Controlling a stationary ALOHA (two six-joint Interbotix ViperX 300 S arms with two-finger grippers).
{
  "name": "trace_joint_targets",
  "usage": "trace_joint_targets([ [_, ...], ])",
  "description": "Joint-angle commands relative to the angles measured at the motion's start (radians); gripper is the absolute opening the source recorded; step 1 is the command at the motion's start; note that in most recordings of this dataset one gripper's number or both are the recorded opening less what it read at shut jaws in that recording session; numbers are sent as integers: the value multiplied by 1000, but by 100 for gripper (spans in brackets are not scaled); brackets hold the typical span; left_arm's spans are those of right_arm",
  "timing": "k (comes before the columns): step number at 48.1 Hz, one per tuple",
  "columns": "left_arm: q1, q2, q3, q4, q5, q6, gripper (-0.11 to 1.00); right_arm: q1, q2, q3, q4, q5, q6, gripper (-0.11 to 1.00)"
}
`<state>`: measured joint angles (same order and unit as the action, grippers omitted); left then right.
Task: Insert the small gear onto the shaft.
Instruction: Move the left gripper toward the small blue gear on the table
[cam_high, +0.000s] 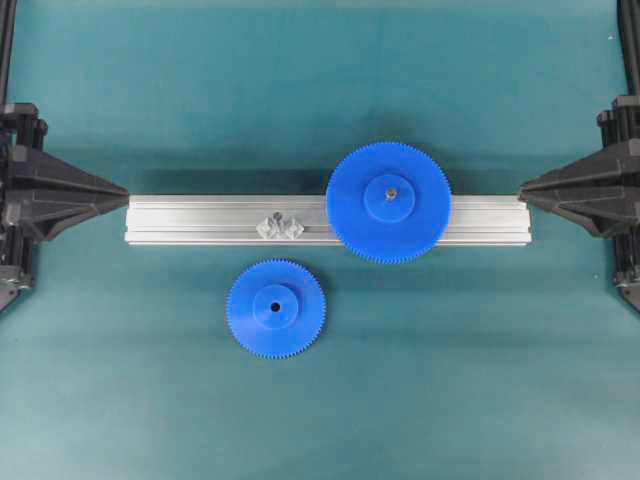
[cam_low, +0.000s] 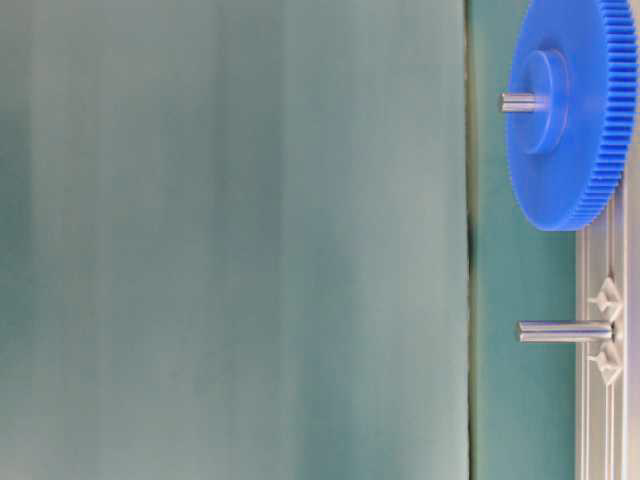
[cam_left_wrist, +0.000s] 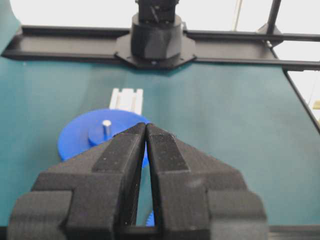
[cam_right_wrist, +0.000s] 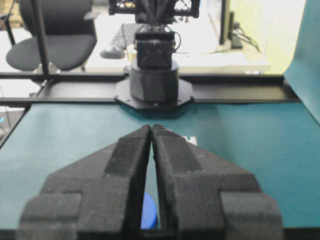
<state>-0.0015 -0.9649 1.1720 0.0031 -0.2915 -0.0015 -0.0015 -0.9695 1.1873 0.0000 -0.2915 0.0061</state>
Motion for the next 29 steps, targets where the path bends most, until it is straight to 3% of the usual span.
trace_joint_targets([
  [1, -14, 18, 3, 8, -6, -37, 10, -5, 14, -28, 8, -3, 9, 16],
  [4, -25, 28, 0, 9, -8, -66, 14, -5, 18, -40, 60, 52, 20, 12],
  [7, -34, 40, -6, 9, -8, -94, 7, -8, 21, -58, 86, 137, 34, 11],
  [14, -48, 72, -44, 12, 21, -112, 1, -9, 23, -89, 84, 268, 44, 11],
  [29, -81, 252, -215, 12, 284, -110, 1, -25, 66, -140, 81, 420, 51, 11],
])
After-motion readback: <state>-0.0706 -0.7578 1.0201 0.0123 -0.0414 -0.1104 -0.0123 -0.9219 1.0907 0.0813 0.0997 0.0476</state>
